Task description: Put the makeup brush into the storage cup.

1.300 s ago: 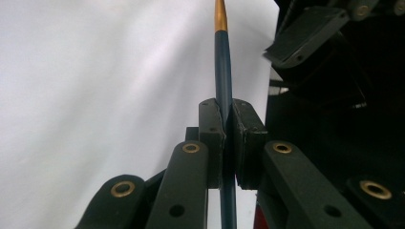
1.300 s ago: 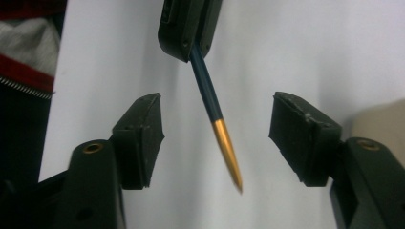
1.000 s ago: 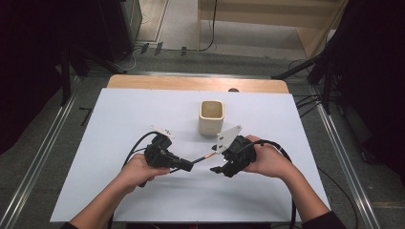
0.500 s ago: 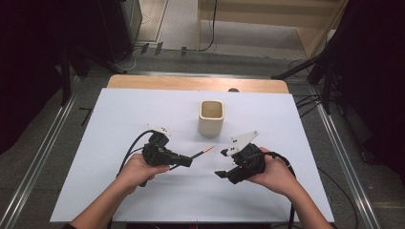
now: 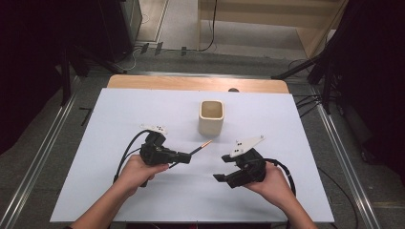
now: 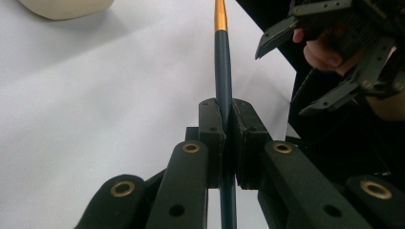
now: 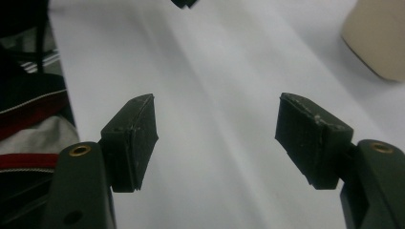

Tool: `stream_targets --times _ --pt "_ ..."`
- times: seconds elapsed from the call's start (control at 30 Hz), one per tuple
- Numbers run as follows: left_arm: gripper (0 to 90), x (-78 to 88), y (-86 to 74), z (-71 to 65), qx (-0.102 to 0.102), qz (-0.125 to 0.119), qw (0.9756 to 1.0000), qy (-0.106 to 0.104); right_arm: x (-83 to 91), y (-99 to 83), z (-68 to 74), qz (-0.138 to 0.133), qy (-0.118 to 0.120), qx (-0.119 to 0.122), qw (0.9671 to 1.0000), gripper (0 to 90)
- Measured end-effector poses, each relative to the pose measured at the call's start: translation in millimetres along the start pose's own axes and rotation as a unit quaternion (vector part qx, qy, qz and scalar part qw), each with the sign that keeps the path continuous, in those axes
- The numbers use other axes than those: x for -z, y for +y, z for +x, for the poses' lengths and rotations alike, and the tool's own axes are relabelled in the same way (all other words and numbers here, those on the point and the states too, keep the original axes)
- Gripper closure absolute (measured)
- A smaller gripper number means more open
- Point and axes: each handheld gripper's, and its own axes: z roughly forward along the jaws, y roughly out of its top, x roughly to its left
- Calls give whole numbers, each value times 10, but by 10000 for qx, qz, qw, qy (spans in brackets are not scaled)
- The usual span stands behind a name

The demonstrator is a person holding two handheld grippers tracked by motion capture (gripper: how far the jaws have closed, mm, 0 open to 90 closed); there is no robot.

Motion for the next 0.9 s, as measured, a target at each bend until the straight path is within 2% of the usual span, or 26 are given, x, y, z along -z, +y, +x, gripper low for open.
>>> stream_targets --times 0.07,0.13,0.2,0.33,0.47,0.57,0.6,0.67,0.73,0.9 --pt "847 6 -14 -6 33 -62 10000 -20 3 -10 29 -45 -62 -122 9999 306" --pt "846 3 -29 -8 67 -108 9999 -48 12 -30 41 -256 -58 -271 9993 306" --pt "846 -8 -41 -16 59 -113 9999 -12 25 -57 44 -456 -44 -518 9976 306" --pt "846 -31 -58 -22 79 -117 9999 0 35 -111 66 -699 -238 -636 9952 332" --pt "846 -55 -80 -23 123 -140 9998 0 39 -164 57 -865 -200 -1005 9910 350" --pt "846 -76 -95 -30 137 -171 9998 12 27 -192 46 -882 -195 -1130 9895 376" --pt "846 -82 -98 -32 145 -184 9997 3 17 -217 46 -966 -195 -1249 9873 388" --pt "846 -95 -110 -37 167 -255 9995 15 0 -250 46 -1093 -232 -1325 9849 390" --pt "846 -107 -123 -44 182 -315 9993 30 -8 -257 49 -1095 -340 -1280 9851 384" --pt "846 -132 -149 -73 130 -447 9989 77 -29 -238 63 -1257 -431 -1624 9777 382"
